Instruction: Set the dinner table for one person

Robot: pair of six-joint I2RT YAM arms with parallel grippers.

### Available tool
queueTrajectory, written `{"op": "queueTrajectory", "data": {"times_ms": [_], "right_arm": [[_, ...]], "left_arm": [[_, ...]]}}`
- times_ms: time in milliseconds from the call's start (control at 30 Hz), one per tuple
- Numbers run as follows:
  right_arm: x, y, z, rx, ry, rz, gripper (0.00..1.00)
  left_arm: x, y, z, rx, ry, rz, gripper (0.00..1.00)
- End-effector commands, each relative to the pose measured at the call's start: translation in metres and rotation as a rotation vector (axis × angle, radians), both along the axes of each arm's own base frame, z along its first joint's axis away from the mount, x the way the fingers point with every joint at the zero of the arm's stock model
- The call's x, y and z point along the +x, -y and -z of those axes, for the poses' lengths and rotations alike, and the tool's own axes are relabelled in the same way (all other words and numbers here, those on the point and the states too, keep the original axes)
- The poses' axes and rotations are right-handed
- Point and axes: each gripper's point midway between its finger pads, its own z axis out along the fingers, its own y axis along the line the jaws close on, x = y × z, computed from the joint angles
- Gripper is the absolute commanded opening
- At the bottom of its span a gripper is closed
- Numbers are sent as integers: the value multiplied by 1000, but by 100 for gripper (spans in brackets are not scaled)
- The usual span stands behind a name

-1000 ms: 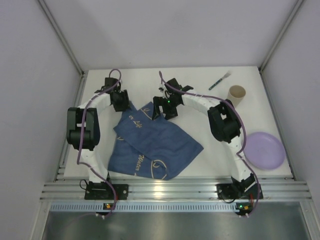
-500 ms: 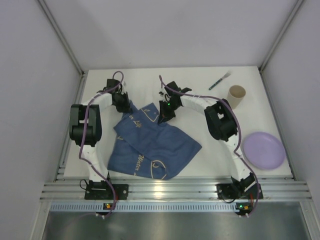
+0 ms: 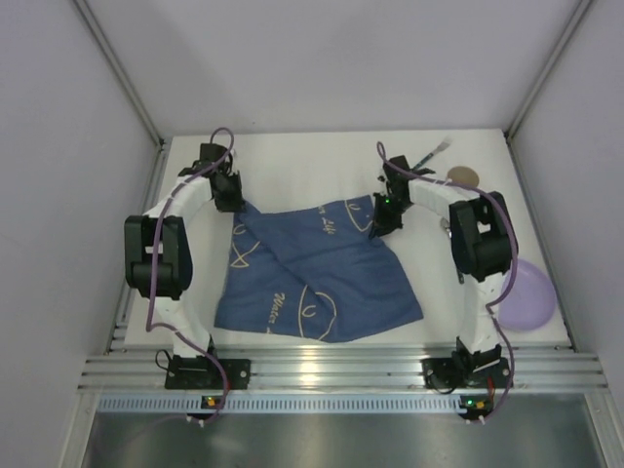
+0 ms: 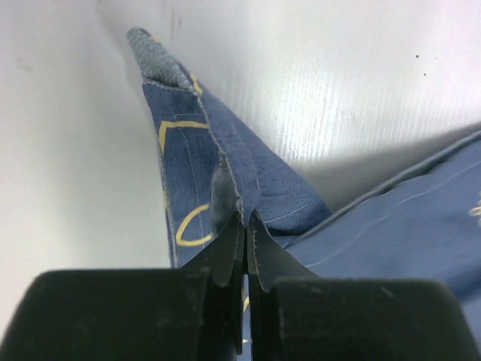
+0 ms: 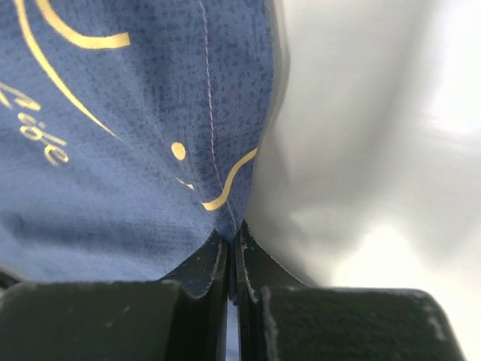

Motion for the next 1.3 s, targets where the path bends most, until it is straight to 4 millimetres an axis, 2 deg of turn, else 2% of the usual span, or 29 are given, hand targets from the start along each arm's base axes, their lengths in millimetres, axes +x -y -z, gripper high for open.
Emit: {"op": "queueTrajectory", "data": {"times_ms": [0, 200, 267, 300, 333, 367, 433, 500, 533, 633, 700, 733, 800, 833, 900, 933, 967, 1000, 1067, 1133, 1200, 1267], "right_arm": [[-1, 57, -8, -175, 57, 47, 0], [-7, 84, -9, -251, 56, 79, 0], [-12, 103, -6, -320, 44, 111, 0], [-14, 119, -5, -394, 40, 137, 0], [-16, 125, -5, -409, 38, 149, 0], [-20, 133, -3, -413, 28, 161, 0], [-21, 138, -2, -407, 31, 167, 0], [-25, 144, -1, -410, 28, 179, 0], [-26, 145, 0, -411, 26, 184, 0], [-28, 148, 6, -416, 1, 205, 0], [-28, 143, 10, -396, -18, 200, 0], [-27, 141, 12, -387, -28, 201, 0], [-26, 132, 17, -349, -54, 188, 0], [-27, 131, 21, -345, -73, 184, 0], [-25, 128, 21, -334, -83, 184, 0], [-23, 128, 22, -340, -84, 188, 0], [-20, 129, 21, -347, -81, 193, 0], [-21, 134, 22, -375, -87, 198, 0], [-15, 143, 22, -425, -90, 241, 0], [-12, 152, 22, -452, -103, 304, 0], [-5, 161, 20, -447, -107, 378, 0], [0, 167, 18, -452, -117, 417, 0]], "left_arm": [[-10, -22, -17, 100, 24, -28, 0], [-28, -32, -4, 150, -47, -51, 0], [-33, -41, 0, 192, -66, -79, 0], [-39, -43, 7, 197, -103, -84, 5], [-40, -43, 8, 196, -119, -98, 19], [-43, -44, 11, 199, -137, -109, 53], [-52, -43, 10, 186, -145, -141, 98], [-53, -42, -1, 167, -99, -164, 98], [-53, -41, -17, 149, -39, -183, 98], [-54, -36, -41, 109, 23, -192, 98], [-59, -20, -44, 39, 17, -152, 98], [-67, -8, -38, -7, -9, -126, 98], [-79, 7, -37, -5, -8, -93, 98], [-93, 9, -28, 3, -28, -94, 98], [-103, 23, -45, -24, 48, -65, 98], [-115, 30, -39, -56, 40, -50, 98], [-120, 35, -51, -89, 84, -33, 98], [-121, 40, -51, -114, 105, -20, 98], [-135, 48, -34, -150, 54, 2, 97], [-148, 53, -9, -135, -41, 22, 95], [-158, 55, 17, -76, -127, 29, 93], [-163, 56, 32, -20, -167, 34, 90]]}}
